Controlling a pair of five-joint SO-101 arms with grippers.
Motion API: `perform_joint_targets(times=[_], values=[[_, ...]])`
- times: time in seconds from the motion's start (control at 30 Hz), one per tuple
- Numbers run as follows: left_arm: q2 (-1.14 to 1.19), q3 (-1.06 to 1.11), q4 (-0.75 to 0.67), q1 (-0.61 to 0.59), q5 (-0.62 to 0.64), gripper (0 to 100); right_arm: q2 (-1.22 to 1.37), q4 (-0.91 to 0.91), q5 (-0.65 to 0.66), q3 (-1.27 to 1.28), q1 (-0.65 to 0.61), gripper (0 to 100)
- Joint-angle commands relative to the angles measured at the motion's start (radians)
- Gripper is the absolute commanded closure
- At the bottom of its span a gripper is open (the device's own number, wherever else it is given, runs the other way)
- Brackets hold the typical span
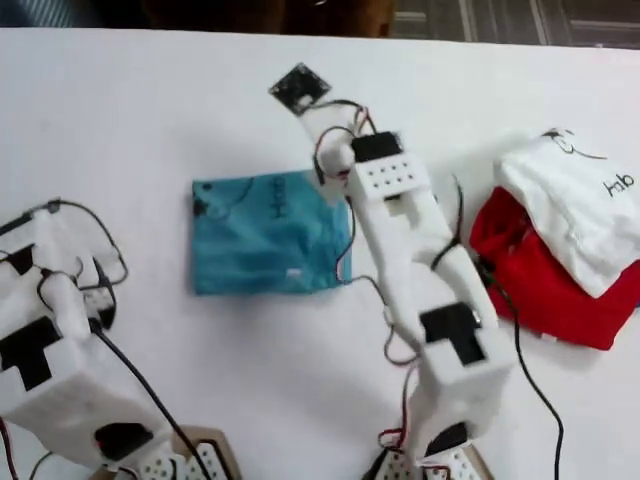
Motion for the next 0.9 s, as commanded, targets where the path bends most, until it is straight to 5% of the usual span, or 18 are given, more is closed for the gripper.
perform_joint_targets(times=[0.0, 0.3, 0.7, 0.87], values=[[-0.015, 0.001, -0.041, -0.006, -0.008, 94, 0.12, -0.005, 0.005, -0.13, 0.012, 97.8], [-0.015, 0.001, -0.043, -0.006, -0.008, 94, 0.446, 0.159, 0.003, -0.463, 0.044, 97.8], [-0.015, 0.001, -0.043, -0.006, -0.008, 94, 0.381, 0.71, -0.072, -0.98, 0.059, 96.8], [-0.015, 0.001, -0.043, -0.006, -0.009, 94, 0.386, 0.705, -0.126, -0.862, 0.035, 79.1]])
